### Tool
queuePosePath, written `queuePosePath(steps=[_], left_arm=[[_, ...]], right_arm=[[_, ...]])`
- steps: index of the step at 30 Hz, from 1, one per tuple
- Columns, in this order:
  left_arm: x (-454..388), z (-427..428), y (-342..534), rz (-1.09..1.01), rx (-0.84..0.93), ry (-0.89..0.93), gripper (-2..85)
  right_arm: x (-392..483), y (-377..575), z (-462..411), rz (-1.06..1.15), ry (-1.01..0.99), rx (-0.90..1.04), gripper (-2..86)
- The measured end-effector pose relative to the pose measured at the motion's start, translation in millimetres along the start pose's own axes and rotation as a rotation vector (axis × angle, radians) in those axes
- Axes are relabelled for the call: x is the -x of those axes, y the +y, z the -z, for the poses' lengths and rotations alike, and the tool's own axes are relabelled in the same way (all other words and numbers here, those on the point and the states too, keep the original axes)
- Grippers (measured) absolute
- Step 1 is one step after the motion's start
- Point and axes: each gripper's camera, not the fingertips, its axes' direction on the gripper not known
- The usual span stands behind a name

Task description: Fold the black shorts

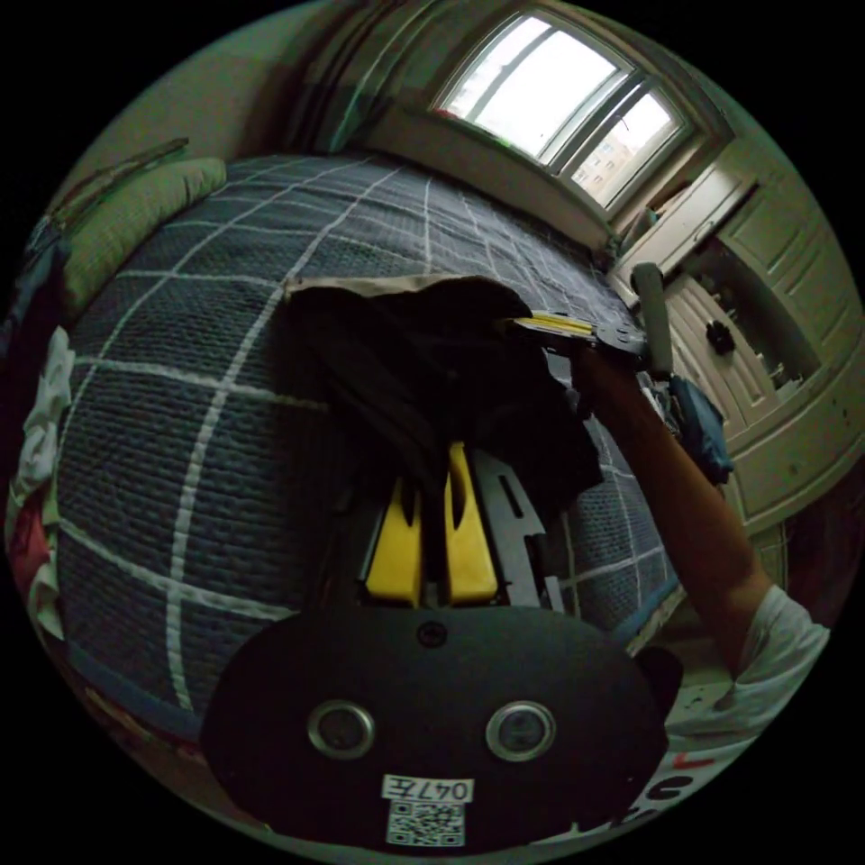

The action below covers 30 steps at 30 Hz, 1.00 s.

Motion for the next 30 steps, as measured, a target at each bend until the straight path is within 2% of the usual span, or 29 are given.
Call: queuePosePath(steps=[5, 9, 13, 19, 24, 28, 30], left_arm=[[-6.2, 77.6, 8.2, -0.010, -0.071, 0.075, -0.7], [-5.8, 185.9, 18.6, -0.045, -0.186, 0.096, -0.7], [10.9, 327.6, 35.8, -0.093, -0.338, 0.050, -0.7], [50.1, 529.1, 45.5, -0.144, -0.498, -0.108, -0.6], [145.0, 607.2, 31.1, 0.070, -0.431, -0.114, -0.5], [280.0, 584.6, 30.5, 0.440, -0.204, -0.120, 0.2], [318.1, 570.0, 42.6, 0.540, -0.160, -0.029, 1.3]], right_arm=[[75.3, -41.0, 69.5, 0.213, 0.196, -0.061, 1.4], [142.2, -90.6, 138.5, 0.326, 0.249, -0.151, 1.3], [206.0, -145.5, 200.0, 0.399, 0.256, -0.285, 1.3], [308.3, -266.8, 277.1, 0.432, 0.137, -0.531, 1.3], [388.3, -394.3, 236.6, 0.424, 0.013, -0.491, 1.7], [443.0, -452.1, 147.6, 0.468, -0.020, -0.355, 3.2], [466.1, -465.4, 85.5, 0.433, -0.110, -0.182, 4.4]])
